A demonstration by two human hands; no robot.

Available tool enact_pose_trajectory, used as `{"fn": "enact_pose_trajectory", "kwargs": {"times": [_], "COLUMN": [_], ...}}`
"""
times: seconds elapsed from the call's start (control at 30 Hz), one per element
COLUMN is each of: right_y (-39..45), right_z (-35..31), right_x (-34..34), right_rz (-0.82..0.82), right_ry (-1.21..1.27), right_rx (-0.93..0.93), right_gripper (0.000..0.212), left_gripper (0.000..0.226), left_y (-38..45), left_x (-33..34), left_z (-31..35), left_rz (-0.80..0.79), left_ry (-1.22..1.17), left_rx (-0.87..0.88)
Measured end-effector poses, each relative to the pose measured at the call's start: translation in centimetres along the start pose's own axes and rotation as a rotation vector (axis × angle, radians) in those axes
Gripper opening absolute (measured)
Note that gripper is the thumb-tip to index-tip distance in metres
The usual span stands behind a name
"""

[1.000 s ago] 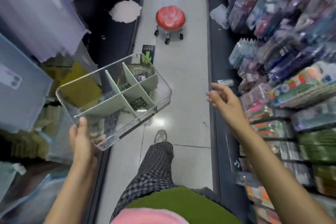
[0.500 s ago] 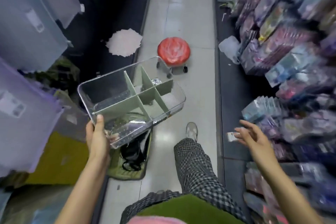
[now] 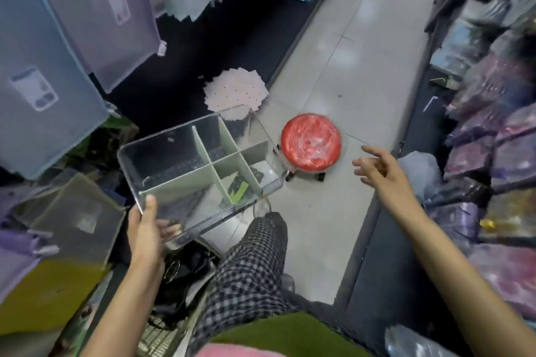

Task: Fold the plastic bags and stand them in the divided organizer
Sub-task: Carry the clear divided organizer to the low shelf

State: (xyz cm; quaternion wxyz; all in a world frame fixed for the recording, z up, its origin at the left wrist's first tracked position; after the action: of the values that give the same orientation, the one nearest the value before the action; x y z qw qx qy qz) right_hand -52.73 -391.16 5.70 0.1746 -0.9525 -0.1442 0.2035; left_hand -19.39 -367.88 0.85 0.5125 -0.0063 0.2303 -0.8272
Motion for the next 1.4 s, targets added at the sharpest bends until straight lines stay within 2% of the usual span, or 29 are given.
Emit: {"fn": "enact_pose_trajectory", "kwargs": {"times": [0.17, 0.3, 0.4, 0.6, 0.8, 0.93, 1.1, 1.23, 1.4], "right_y": [15.9, 26.4, 32.9, 43.7, 54.1, 60.0, 67.1, 71.5, 74.3], "right_z": [-6.9, -12.8, -17.8, -24.7, -28.5, -28.3, -25.5, -20.1, -8.2], "right_x": [2.8, 5.8, 8.1, 11.8, 16.8, 21.4, 27.7, 32.7, 41.0], "right_rz": [-0.097, -0.162, -0.226, -0.383, -0.584, -0.797, -1.096, -1.141, -1.114], "right_ry": [-0.096, -0.099, -0.111, -0.211, -0.376, -0.552, -0.919, -1.048, -1.046], "right_rx": [-0.061, -0.021, -0.051, -0.112, -0.155, -0.18, -0.327, -0.365, -0.325], "right_gripper": [0.024, 0.025, 0.023, 0.024, 0.027, 0.032, 0.03, 0.036, 0.036], "left_gripper": [0.014, 0.03, 0.029, 0.031, 0.036, 0.046, 0.041, 0.045, 0.05], "left_y": [8.9, 16.4, 20.5, 24.6, 24.5, 23.8, 24.1, 27.6, 35.3], "left_x": [7.6, 12.7, 15.7, 19.6, 22.1, 25.3, 31.7, 35.5, 36.3], "left_z": [2.4, 5.7, 8.9, 12.3, 9.7, 6.5, 1.1, -3.6, -10.8], "left_rz": [0.129, 0.191, 0.22, 0.289, 0.452, 0.631, 0.86, 0.953, 1.027], "left_ry": [-0.046, -0.094, -0.094, -0.147, -0.212, -0.265, -0.413, -0.543, -0.584], "left_rx": [-0.035, -0.08, -0.087, -0.129, -0.238, -0.349, -0.49, -0.571, -0.514]}}
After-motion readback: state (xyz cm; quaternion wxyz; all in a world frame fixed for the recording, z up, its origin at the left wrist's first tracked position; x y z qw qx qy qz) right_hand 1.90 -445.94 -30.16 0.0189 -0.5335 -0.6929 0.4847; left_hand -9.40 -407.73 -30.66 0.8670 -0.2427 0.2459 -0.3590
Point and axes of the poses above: each hand's wrist, its own y-axis towards the middle knuckle, its own x-axis out of the palm, z = x × y, the point moved 3 cm from there along y, towards the middle knuckle, and after that the axes turned 6 degrees about x, right-handed, at the moved point
